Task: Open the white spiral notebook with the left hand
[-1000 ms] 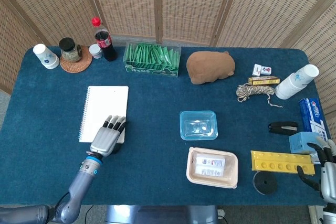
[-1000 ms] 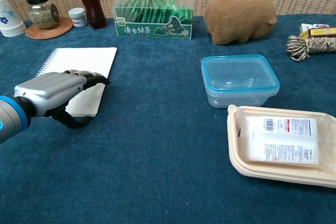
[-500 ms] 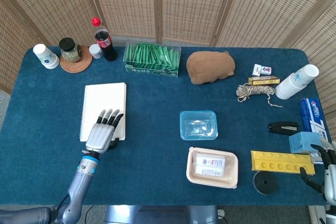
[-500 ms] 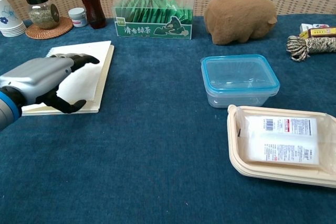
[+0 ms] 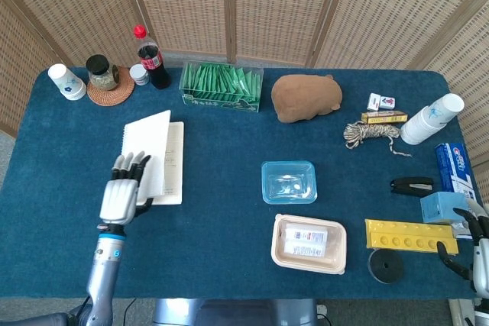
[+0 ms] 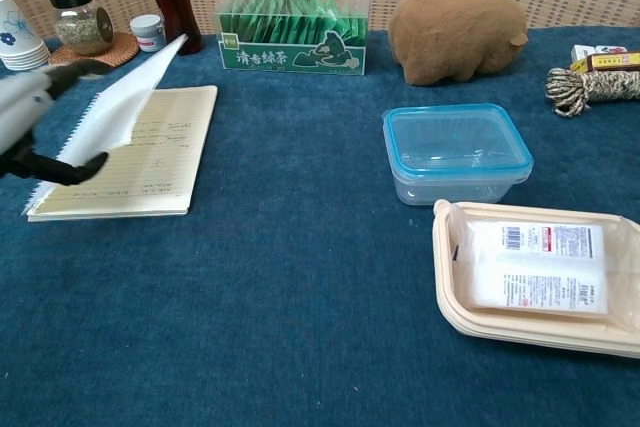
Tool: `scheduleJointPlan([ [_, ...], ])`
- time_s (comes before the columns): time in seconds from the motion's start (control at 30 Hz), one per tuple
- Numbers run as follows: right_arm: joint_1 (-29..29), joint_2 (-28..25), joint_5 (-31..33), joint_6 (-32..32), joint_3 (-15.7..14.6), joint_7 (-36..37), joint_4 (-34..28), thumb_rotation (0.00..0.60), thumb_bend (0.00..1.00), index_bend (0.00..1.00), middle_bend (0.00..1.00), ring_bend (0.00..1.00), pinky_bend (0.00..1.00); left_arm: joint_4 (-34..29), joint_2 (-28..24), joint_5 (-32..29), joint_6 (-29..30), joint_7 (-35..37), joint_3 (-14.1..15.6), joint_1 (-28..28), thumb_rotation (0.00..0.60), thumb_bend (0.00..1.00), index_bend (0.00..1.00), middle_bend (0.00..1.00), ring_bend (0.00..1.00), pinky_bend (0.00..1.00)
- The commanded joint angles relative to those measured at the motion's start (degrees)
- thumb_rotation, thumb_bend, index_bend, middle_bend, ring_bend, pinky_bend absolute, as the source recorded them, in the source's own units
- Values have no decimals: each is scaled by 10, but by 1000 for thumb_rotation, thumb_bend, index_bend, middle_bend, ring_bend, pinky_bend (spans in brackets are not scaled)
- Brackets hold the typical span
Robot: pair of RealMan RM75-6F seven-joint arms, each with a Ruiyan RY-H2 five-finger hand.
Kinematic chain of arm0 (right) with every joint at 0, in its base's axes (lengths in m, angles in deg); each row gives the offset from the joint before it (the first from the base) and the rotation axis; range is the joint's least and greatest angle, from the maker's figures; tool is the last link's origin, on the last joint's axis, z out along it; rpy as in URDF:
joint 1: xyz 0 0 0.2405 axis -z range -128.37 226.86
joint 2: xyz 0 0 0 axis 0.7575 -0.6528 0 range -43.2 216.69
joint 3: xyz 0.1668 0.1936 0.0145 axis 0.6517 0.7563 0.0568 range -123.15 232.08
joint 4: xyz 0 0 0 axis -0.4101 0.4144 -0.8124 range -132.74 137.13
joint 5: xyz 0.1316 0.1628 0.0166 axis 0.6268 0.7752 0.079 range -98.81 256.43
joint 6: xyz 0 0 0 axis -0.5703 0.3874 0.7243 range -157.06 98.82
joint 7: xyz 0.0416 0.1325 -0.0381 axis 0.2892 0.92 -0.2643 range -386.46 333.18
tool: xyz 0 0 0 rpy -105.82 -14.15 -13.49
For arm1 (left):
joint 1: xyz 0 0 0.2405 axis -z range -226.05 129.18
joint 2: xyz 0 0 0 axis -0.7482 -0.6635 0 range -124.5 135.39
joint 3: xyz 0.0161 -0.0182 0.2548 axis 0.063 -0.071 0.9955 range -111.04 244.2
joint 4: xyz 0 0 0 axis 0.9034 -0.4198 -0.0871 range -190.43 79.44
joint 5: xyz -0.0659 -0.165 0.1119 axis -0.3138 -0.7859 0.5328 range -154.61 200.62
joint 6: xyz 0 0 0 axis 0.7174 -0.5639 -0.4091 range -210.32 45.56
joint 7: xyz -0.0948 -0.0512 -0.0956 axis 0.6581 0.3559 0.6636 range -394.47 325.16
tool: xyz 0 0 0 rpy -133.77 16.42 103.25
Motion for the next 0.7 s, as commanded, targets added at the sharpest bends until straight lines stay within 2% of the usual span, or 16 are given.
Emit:
scheduleJointPlan([
  [0.03,0,0,-3,-2,0,1,0,600,306,220,150,39,121,-3,-12,12,39,33,3,-33,600,364,148,106,0,0],
  [0.23,-1,-1,-11,-5,0,2,0,600,306,218,149,39,121,-32,-60,10,99,64,10,-91,600,364,145,108,0,0],
  [0.57,-3,0,-24,-7,-2,0,-3,600,306,218,147,39,121,-70,-149,-29,142,95,32,-180,600,363,139,99,0,0],
  [0.7,-5,0,-29,-6,-3,-2,-6,600,307,217,147,39,121,-80,-171,-24,154,116,37,-202,600,364,139,97,0,0],
])
